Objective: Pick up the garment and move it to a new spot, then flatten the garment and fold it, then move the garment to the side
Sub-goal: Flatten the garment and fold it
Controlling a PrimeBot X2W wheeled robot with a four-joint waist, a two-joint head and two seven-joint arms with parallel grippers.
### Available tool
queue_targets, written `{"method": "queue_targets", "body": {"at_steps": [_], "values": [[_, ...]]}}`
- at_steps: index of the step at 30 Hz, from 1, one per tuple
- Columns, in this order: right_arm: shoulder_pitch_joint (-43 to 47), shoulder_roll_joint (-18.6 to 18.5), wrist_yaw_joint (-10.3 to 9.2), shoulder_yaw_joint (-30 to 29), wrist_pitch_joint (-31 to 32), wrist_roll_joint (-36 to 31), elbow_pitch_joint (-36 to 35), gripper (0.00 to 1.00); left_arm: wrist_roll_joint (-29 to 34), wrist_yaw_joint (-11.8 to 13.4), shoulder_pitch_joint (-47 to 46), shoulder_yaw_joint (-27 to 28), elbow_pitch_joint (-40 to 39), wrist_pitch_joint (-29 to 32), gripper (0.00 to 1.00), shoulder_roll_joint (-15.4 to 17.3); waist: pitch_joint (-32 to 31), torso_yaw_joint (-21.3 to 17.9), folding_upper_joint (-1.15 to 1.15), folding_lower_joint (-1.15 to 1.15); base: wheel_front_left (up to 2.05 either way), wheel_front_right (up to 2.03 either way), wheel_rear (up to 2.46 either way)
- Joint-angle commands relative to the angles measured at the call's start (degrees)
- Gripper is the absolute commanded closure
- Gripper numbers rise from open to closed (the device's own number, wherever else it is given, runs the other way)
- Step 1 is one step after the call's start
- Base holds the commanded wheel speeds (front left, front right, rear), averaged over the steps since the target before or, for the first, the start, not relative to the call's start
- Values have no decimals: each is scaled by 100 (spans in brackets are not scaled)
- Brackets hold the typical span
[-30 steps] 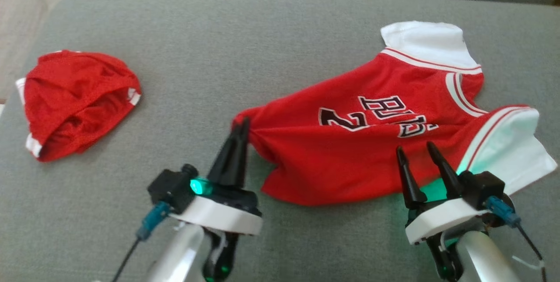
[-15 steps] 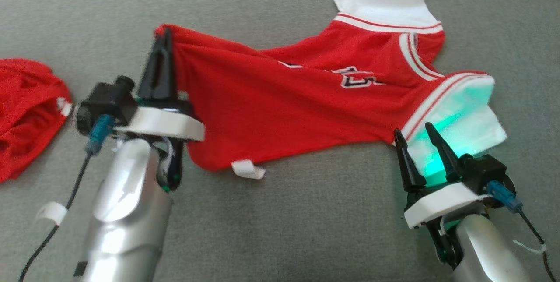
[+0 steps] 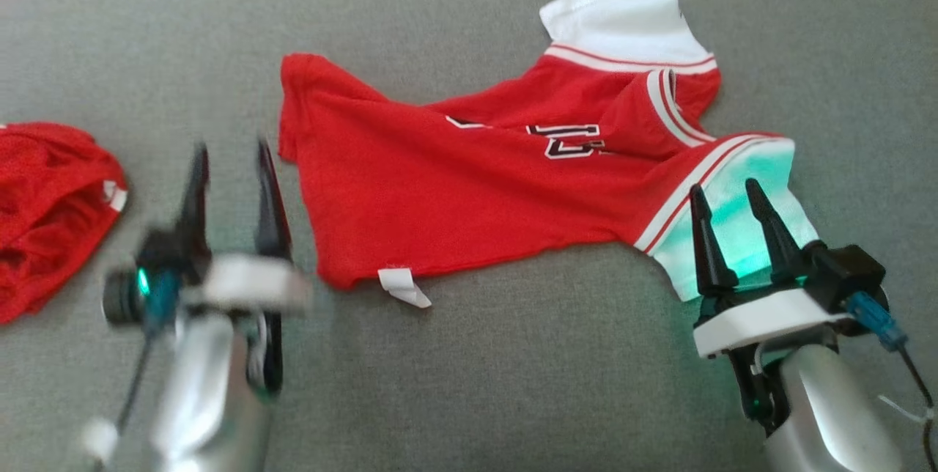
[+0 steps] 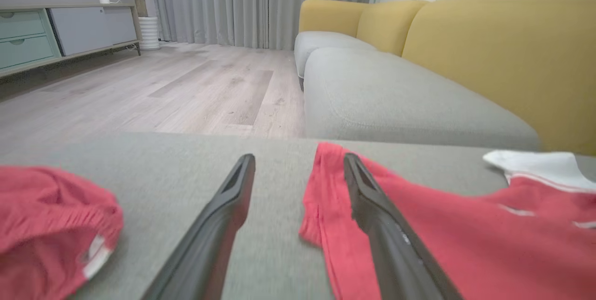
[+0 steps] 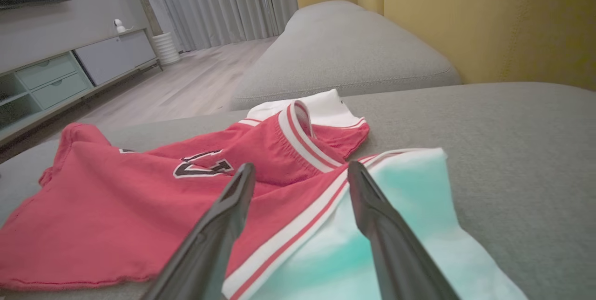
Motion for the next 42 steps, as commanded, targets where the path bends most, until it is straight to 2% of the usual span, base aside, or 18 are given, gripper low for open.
{"method": "queue_targets", "body": {"at_steps": [1, 10, 18, 27, 30, 35, 42], "values": [[83, 64, -4, 54, -55, -51, -186, 0, 112, 14, 223, 145, -263, -29, 0, 86, -167, 54, 0, 0, 0, 0, 0], [430, 189, -4, -162, -55, -169, -82, 0, 162, 60, 1789, -203, -952, -29, 0, 71, -731, 184, 0, 0, 0, 0, 0], [639, 212, -4, -173, -55, -142, 30, 0, -27, 144, 2417, -471, -1190, -29, 0, 70, -1006, 246, 0, 0, 0, 0, 0], [634, 214, -4, -135, -55, -101, 55, 0, -51, 157, 2429, -546, -1182, -29, 0, 69, -1020, 187, 0, 0, 0, 0, 0], [596, 214, -4, -107, -55, -120, 42, 0, -127, 68, 2331, -639, -1091, -29, 0, 69, -921, 158, 0, 0, 0, 0, 0], [523, 214, -4, -40, -55, -189, 29, 0, -390, -73, 1922, -861, -658, -29, 0, 69, -669, 64, 0, 0, 0, 0, 0], [367, 202, -4, -39, -55, -284, 29, 0, -811, -58, 1352, -959, 3, -29, 0, 69, -345, -161, 0, 0, 0, 0, 0]]}}
